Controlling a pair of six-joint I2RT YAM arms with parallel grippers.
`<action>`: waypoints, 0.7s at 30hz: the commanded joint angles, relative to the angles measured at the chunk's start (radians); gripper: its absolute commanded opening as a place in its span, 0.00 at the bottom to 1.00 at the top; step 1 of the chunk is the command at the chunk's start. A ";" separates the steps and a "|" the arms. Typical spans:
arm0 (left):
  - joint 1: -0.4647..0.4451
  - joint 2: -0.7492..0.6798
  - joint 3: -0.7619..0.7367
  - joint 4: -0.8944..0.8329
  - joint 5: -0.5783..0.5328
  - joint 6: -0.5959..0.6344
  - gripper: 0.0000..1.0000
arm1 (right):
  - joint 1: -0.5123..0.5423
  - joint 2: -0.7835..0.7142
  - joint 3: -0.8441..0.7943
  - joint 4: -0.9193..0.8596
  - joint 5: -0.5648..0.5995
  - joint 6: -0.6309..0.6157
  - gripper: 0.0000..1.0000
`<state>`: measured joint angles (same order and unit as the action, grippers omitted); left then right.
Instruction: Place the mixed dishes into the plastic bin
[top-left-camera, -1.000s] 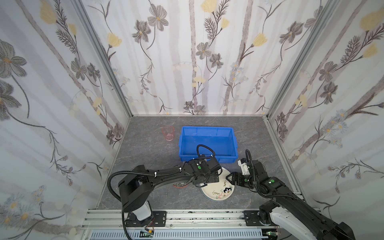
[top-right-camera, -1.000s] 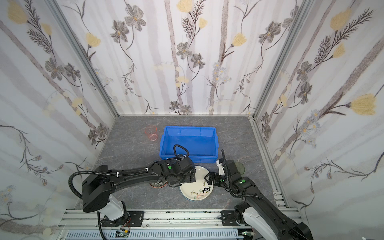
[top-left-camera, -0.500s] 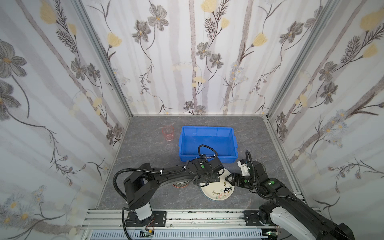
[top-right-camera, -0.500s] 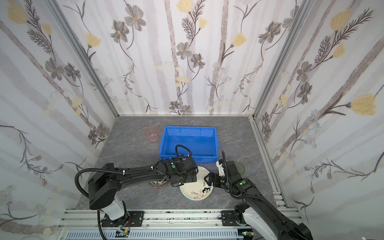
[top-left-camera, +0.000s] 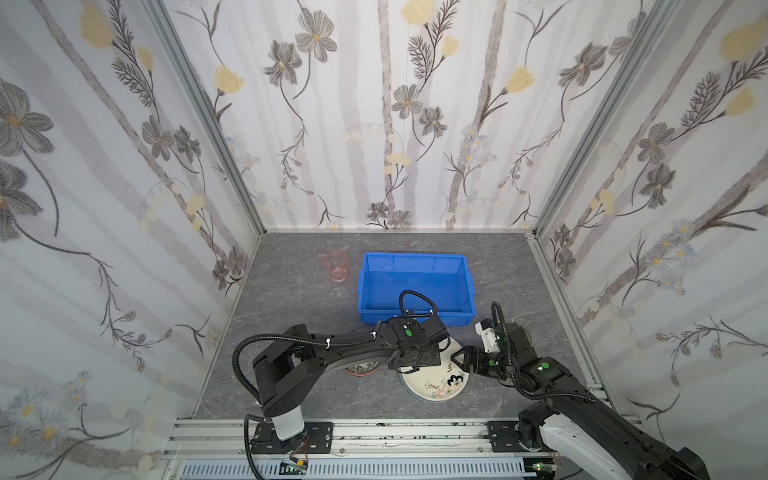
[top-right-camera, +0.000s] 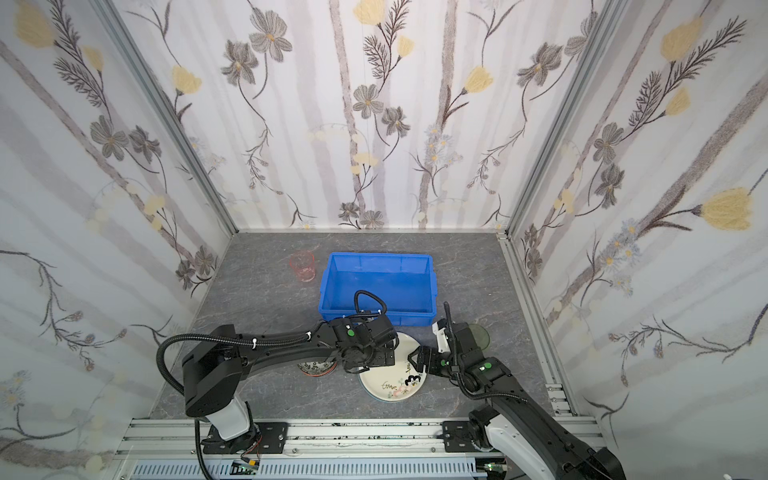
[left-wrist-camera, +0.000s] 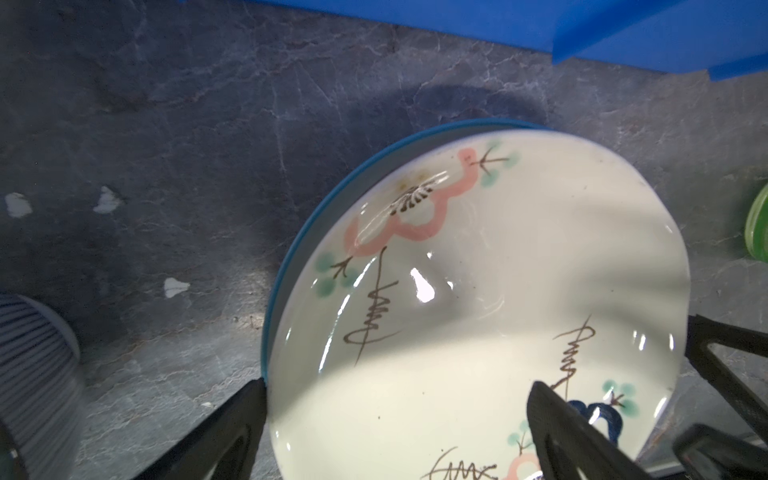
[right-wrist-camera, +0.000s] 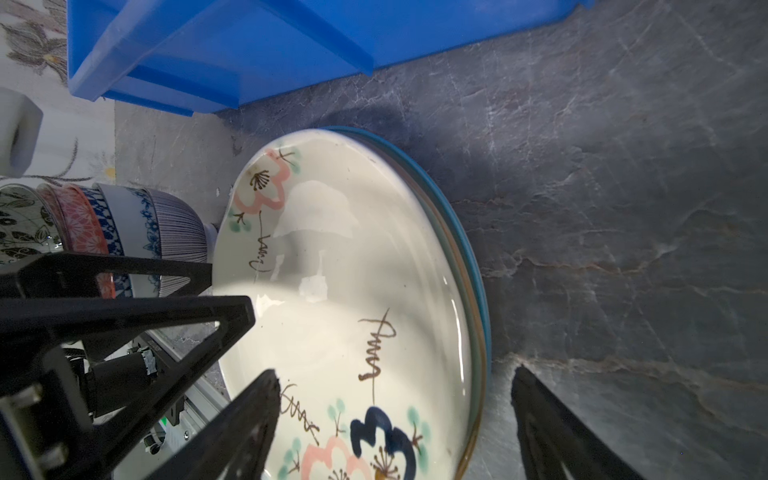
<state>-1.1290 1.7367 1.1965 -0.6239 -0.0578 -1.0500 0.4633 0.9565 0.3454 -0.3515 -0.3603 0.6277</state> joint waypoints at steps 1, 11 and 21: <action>0.001 0.001 0.018 0.002 0.002 0.008 1.00 | 0.001 0.002 -0.001 0.046 -0.015 0.010 0.85; -0.001 0.021 0.022 0.043 0.056 0.022 1.00 | 0.001 0.002 -0.002 0.035 0.000 0.025 0.82; 0.000 -0.026 -0.013 0.033 -0.018 -0.005 1.00 | 0.001 -0.019 -0.005 0.020 0.016 0.030 0.81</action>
<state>-1.1301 1.7153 1.1900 -0.5865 -0.0391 -1.0435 0.4633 0.9394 0.3416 -0.3527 -0.3523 0.6464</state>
